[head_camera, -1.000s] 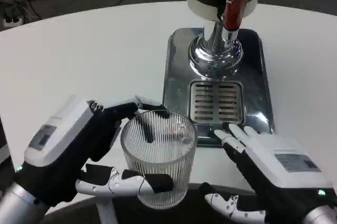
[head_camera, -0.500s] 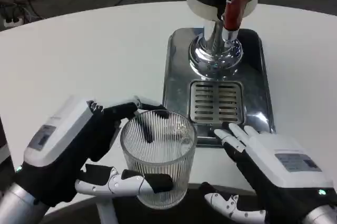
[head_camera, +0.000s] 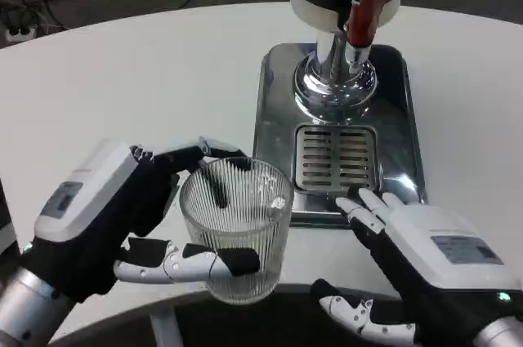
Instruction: Grasp the cup under the faucet to collect the drink, then remove the cup.
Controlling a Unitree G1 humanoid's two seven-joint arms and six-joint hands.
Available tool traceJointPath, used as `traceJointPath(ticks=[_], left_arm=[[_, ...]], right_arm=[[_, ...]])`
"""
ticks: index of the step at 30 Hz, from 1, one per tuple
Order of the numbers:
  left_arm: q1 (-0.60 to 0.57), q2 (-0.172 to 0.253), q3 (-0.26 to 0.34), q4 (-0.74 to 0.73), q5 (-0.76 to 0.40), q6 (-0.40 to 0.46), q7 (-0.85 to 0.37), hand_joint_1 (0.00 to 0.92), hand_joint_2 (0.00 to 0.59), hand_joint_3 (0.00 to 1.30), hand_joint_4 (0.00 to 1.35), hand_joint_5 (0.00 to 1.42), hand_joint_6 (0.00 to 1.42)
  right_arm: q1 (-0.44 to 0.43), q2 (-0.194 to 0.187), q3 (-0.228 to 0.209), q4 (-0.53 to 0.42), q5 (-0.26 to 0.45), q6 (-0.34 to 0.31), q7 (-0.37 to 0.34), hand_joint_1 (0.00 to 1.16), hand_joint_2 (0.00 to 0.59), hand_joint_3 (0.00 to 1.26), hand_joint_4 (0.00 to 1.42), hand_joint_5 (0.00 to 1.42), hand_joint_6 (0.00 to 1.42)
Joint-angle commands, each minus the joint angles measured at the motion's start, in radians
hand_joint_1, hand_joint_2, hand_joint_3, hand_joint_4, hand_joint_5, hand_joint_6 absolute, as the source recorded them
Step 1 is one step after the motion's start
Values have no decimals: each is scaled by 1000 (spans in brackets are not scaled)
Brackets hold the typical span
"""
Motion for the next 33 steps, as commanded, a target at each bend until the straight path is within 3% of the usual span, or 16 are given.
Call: traceJointPath(ticks=[1,12,22,33], left_arm=[[-56,13,-4,49,20,-9,43,513,204,1060,1219,1418,1424],[-245,40,-42,229,86,-21,100,513,204,1060,1219,1418,1424],[-524,51,-156,531,231,-37,241,512,205,1060,1206,1418,1424],[-768,-13,-320,835,338,-21,415,512,205,1060,1206,1418,1424]], right_arm=[[4,2,-19,-23,-4,9,11,385,367,104,0,0,0],[33,6,-49,-31,-5,2,-49,385,367,97,0,0,0],[69,21,-59,-90,12,-4,-68,385,367,97,0,0,0],[116,35,-71,-168,29,-23,-54,374,374,96,0,0,0]])
